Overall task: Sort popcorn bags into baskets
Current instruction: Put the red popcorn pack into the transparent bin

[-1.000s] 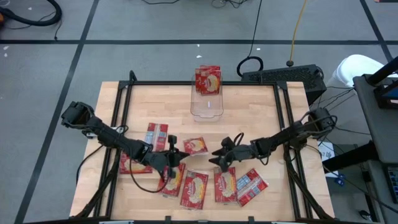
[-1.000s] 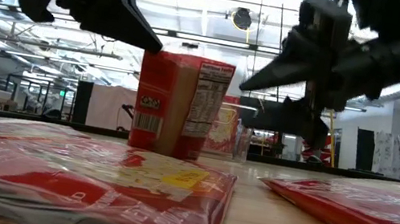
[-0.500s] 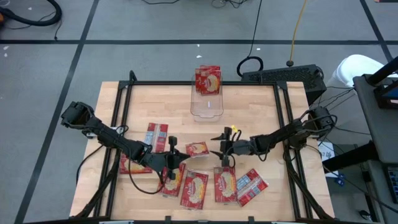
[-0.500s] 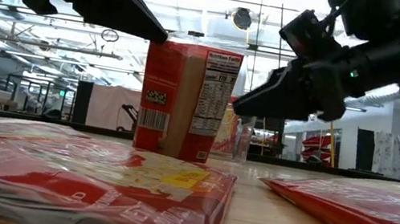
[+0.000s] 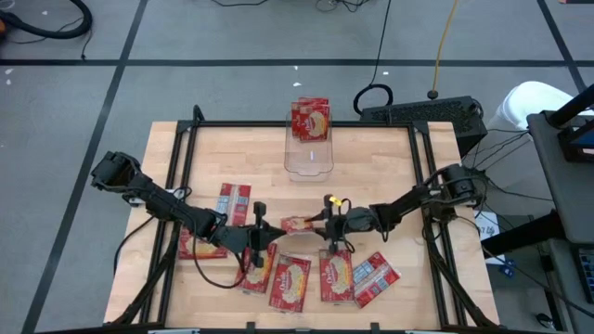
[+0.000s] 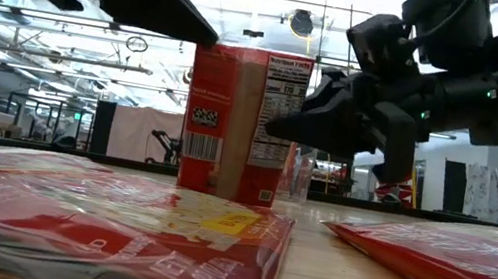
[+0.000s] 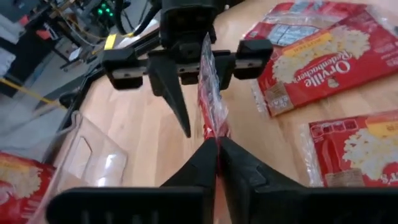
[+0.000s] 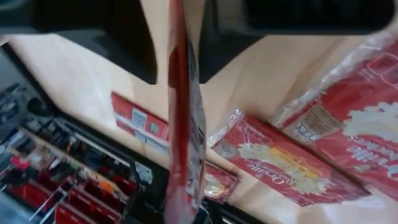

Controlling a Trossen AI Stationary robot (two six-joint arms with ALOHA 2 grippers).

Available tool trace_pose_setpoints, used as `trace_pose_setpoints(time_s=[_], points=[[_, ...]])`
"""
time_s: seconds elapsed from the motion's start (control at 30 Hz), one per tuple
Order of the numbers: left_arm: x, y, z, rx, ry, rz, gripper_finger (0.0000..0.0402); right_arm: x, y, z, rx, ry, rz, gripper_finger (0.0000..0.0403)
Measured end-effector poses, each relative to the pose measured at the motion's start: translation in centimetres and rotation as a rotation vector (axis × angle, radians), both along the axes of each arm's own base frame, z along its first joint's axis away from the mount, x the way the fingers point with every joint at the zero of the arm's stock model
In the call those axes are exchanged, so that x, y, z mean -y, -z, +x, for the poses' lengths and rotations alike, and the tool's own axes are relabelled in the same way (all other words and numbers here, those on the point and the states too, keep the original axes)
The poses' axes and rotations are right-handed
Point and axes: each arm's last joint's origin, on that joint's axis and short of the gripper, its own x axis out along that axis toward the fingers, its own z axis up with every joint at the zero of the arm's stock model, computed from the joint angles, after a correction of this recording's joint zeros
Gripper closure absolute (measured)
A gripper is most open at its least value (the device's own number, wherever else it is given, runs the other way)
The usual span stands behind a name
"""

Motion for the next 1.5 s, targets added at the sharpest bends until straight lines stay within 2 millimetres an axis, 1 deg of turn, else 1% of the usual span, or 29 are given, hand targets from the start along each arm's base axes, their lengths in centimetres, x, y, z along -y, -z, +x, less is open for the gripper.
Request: trace_pose_setpoints(time_s=[0.13, 0.2, 0.3, 0.4, 0.47, 0.53, 0.6, 0.67, 0.73, 0.83, 0.97, 1.07, 1.23, 1.37, 1.5], points=[[-0.3, 0.0, 0.1, 0.017, -0.080, -0.118, 0.0332, 0.1, -0.7, -0.1, 0.011, 0.017, -0.110, 0.0376], [-0.6, -0.6, -0.3, 0.037, -0.132, -0.210, 0.0301, 0.3, -1.5, -0.2, 0.028, 0.034, -0.182, 0.0393], [-0.9, -2.1, -1.2, 0.077, -0.174, -0.318, 0.0245, 0.4, -3.1, -0.6, 0.036, 0.043, -0.281, 0.0389], [-1.4, -3.5, -2.6, 0.071, -0.203, -0.380, 0.0196, 0.5, -4.7, -1.1, 0.047, 0.018, -0.395, 0.0381], [-2.0, -4.4, -3.4, 0.084, -0.242, -0.435, 0.0174, 0.4, -5.6, -1.4, 0.054, -0.006, -0.489, 0.0383], [-2.7, -5.0, -4.2, 0.089, -0.302, -0.479, 0.0162, 0.2, -6.3, -1.7, 0.061, -0.036, -0.593, 0.0390], [-3.6, -5.4, -4.8, 0.115, -0.398, -0.559, 0.0158, -0.2, -6.9, -2.0, 0.073, -0.072, -0.710, 0.0395], [-4.8, -5.6, -5.6, 0.127, -0.517, -0.692, 0.0160, -0.6, -7.3, -2.2, 0.087, -0.106, -0.835, 0.0396], [-5.9, -5.9, -5.9, 0.120, -0.556, -0.748, 0.0170, -1.0, -7.5, -2.3, 0.089, -0.111, -0.955, 0.0394], [-6.9, -6.4, -6.6, 0.104, -0.562, -0.755, 0.0192, -1.3, -7.8, -2.5, 0.081, -0.086, -1.137, 0.0391], [-7.7, -7.8, -6.9, 0.189, -0.523, -0.713, 0.0217, -1.5, -8.2, -2.5, 0.061, -0.064, -1.379, 0.0391], [-8.0, -8.9, -7.1, 0.257, -0.487, -0.829, 0.0232, -1.5, -8.8, -2.5, 0.079, -0.044, -1.523, 0.0392], [-8.9, -9.8, -7.0, 0.232, -0.332, -0.922, 0.0248, -1.1, -9.5, -2.5, 0.089, -0.012, -1.719, 0.0392], [-9.9, -10.6, -6.4, 0.263, -0.220, -0.971, 0.0236, -0.9, -9.7, -2.4, 0.116, -0.043, -1.853, 0.0392], [-10.8, -10.9, -6.2, 0.277, -0.154, -0.955, 0.0205, -1.0, -10.4, -2.0, 0.146, -0.036, -1.903, 0.0392]])
